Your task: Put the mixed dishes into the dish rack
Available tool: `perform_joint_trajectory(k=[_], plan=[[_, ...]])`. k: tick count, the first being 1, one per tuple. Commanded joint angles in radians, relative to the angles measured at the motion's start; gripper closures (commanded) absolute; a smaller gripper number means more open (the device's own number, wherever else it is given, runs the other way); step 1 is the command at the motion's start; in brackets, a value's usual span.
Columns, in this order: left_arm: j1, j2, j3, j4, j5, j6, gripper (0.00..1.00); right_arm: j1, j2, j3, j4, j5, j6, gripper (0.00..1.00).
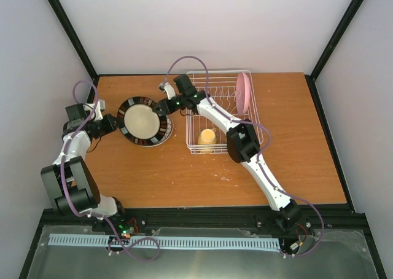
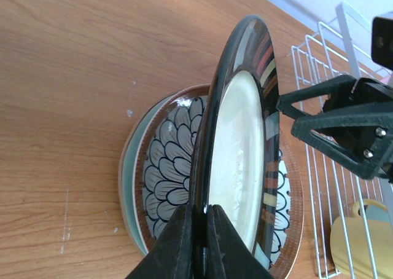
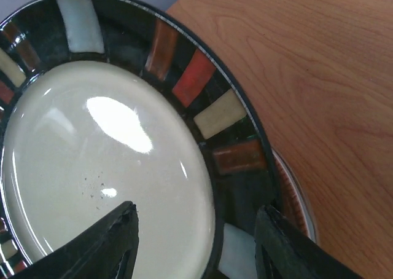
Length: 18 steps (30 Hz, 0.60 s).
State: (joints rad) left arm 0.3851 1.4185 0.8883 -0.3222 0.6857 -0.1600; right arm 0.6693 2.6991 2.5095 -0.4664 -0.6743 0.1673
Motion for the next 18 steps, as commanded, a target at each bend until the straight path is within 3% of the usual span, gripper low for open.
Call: perform_joint_trajectory(k=[1, 18], plan=[[-0.003, -0.057, 0.015, 0.099, 0.184, 0.042, 1.0, -0.024, -0.024, -0.003, 0.031, -0.012, 0.013, 0.48], [0.007, 0.002, 0.09, 0.106, 0.358, 0.092, 0.99, -0.074, -0.007, -0.012, 0.067, -0.124, 0.036, 0.49]])
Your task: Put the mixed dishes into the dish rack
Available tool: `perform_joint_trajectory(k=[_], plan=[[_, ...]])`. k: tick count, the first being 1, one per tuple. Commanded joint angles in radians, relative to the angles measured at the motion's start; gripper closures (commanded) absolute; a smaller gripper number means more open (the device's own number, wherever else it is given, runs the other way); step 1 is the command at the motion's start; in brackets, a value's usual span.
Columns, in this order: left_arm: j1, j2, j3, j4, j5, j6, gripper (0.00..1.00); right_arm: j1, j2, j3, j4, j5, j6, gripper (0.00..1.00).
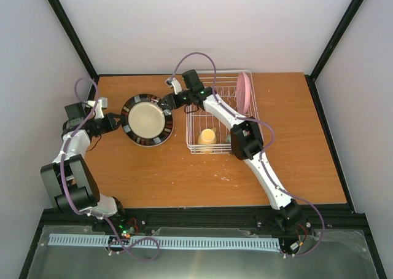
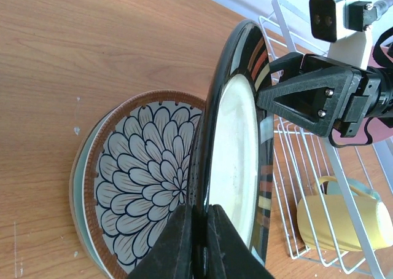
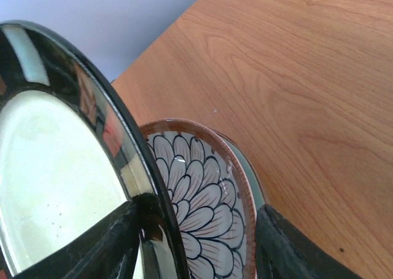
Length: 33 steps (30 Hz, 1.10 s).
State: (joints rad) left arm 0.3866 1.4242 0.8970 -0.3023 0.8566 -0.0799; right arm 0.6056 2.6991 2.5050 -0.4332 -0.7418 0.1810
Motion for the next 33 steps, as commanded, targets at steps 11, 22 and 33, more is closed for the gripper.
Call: perform_joint_trajectory(k=[11, 22, 33], plan=[[0.006, 0.123, 0.189, 0.169, 0.205, -0.017, 0.99, -0.01, -0.018, -0.08, 0.199, -0.331, 0.162, 0.86], [0.006, 0.229, 0.282, 0.196, 0.184, -0.041, 0.99, -0.018, -0.053, -0.09, 0.357, -0.423, 0.284, 0.97], [0.005, 0.241, 0.289, 0.149, 0.047, -0.022, 0.44, -0.018, -0.085, -0.071, 0.302, -0.375, 0.253, 0.97]])
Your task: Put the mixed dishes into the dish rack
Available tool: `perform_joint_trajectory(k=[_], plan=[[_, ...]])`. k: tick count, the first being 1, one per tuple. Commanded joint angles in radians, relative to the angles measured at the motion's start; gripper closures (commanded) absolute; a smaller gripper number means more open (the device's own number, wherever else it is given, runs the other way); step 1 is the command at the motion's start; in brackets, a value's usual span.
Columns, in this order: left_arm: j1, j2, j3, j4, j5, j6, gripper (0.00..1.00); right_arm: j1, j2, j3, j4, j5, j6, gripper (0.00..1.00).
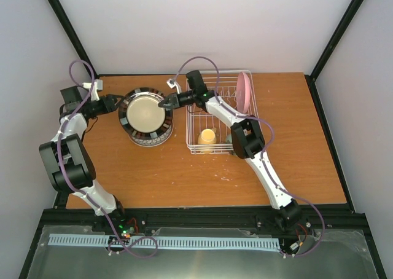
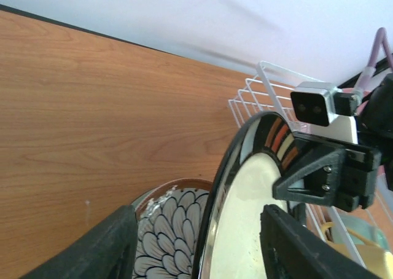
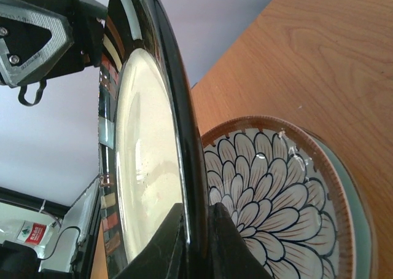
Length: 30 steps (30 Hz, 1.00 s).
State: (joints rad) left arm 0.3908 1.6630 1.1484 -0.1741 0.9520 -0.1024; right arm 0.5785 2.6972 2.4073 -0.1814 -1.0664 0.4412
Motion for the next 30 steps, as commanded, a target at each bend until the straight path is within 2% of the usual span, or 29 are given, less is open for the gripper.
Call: perform_joint_trajectory(k=[1, 5, 13, 21, 27, 30], plan=[[0.0, 0.001, 0.04, 0.021, -0.066, -0.002, 0.43, 0.009, -0.084, 0.027, 0.04, -0.046, -0.011, 0.97], [0.001, -0.003, 0.056, 0.021, -0.142, -0.008, 0.37, 0.009, -0.094, 0.038, 0.04, -0.032, -0.003, 0.97], [0.001, -0.039, 0.065, 0.025, -0.301, -0.051, 0.36, 0.012, -0.136, 0.141, 0.101, -0.007, 0.067, 0.97], [0.001, -0.046, 0.056, 0.039, -0.303, -0.087, 0.38, 0.017, -0.183, 0.146, 0.178, -0.014, 0.126, 0.97], [0.001, -0.069, 0.033, 0.04, -0.318, -0.094, 0.39, 0.005, -0.269, 0.17, 0.086, 0.068, 0.033, 0.97], [0.001, -0.084, 0.02, 0.033, -0.332, -0.091, 0.4, -0.008, -0.342, 0.172, -0.054, 0.137, -0.073, 0.97]])
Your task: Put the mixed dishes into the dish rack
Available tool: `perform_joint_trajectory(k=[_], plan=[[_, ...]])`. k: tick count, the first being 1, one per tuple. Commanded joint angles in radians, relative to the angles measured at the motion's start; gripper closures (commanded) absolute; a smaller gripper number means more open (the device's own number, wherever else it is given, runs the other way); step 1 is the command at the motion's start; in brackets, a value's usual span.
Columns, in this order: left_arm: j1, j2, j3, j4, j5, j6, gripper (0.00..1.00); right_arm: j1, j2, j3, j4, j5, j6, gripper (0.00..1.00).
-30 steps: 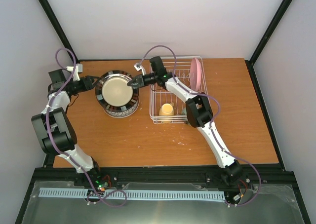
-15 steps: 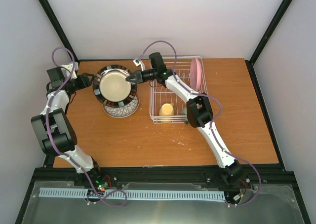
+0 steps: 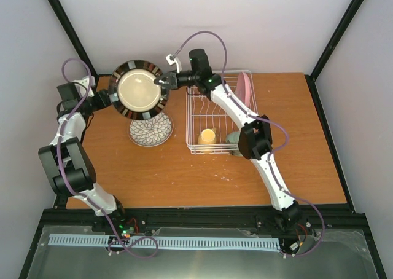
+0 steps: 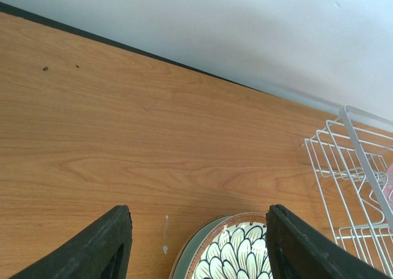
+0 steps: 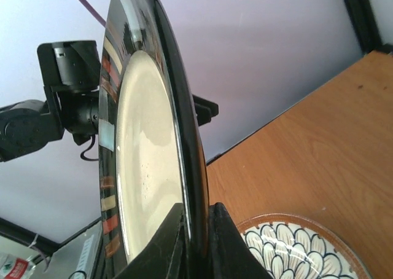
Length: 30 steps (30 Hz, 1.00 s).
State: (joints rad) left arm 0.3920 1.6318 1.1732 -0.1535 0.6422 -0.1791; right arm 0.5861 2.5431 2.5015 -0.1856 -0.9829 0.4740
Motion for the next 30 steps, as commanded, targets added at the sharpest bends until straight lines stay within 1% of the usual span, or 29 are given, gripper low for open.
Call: perform_joint_trajectory(k=[1, 4, 6, 9, 11, 14, 15, 17, 20, 22, 25, 27, 30], plan=[[0.0, -0.06, -0.011, 0.011, -0.029, -0.012, 0.4, -0.021, -0.211, 0.075, -0.103, 0.081, -0.15, 0.97], [0.001, -0.082, -0.032, 0.011, -0.058, -0.008, 0.4, -0.044, -0.279, 0.046, -0.25, 0.184, -0.262, 0.97], [0.0, -0.088, -0.043, 0.009, -0.078, -0.005, 0.4, -0.059, -0.325, -0.002, -0.315, 0.266, -0.322, 0.97], [0.0, -0.083, -0.045, 0.0, -0.14, -0.01, 0.4, -0.077, -0.399, -0.081, -0.392, 0.432, -0.4, 0.97], [0.0, -0.086, -0.046, -0.036, -0.176, -0.016, 0.4, -0.084, -0.446, -0.121, -0.431, 0.556, -0.456, 0.97], [0.0, -0.1, -0.049, -0.045, -0.21, -0.013, 0.4, -0.086, -0.514, -0.175, -0.478, 0.797, -0.506, 0.97], [0.0, -0.106, -0.05, -0.045, -0.216, -0.008, 0.4, -0.086, -0.533, -0.195, -0.488, 0.916, -0.515, 0.97], [0.0, -0.113, -0.049, -0.051, -0.228, -0.001, 0.4, -0.086, -0.584, -0.249, -0.502, 1.082, -0.536, 0.97], [0.0, -0.115, -0.041, -0.063, -0.238, 0.014, 0.4, -0.086, -0.636, -0.307, -0.513, 1.314, -0.551, 0.97], [0.0, -0.113, -0.034, -0.07, -0.242, 0.023, 0.4, -0.086, -0.654, -0.309, -0.537, 1.434, -0.567, 0.97], [0.0, -0.116, -0.031, -0.075, -0.249, 0.026, 0.4, -0.087, -0.666, -0.309, -0.564, 1.551, -0.589, 0.97], [0.0, -0.114, -0.033, -0.075, -0.25, 0.022, 0.4, -0.095, -0.679, -0.324, -0.577, 1.594, -0.563, 0.97], [-0.001, -0.115, -0.039, -0.072, -0.25, 0.016, 0.41, -0.116, -0.7, -0.36, -0.586, 1.612, -0.533, 0.97]])
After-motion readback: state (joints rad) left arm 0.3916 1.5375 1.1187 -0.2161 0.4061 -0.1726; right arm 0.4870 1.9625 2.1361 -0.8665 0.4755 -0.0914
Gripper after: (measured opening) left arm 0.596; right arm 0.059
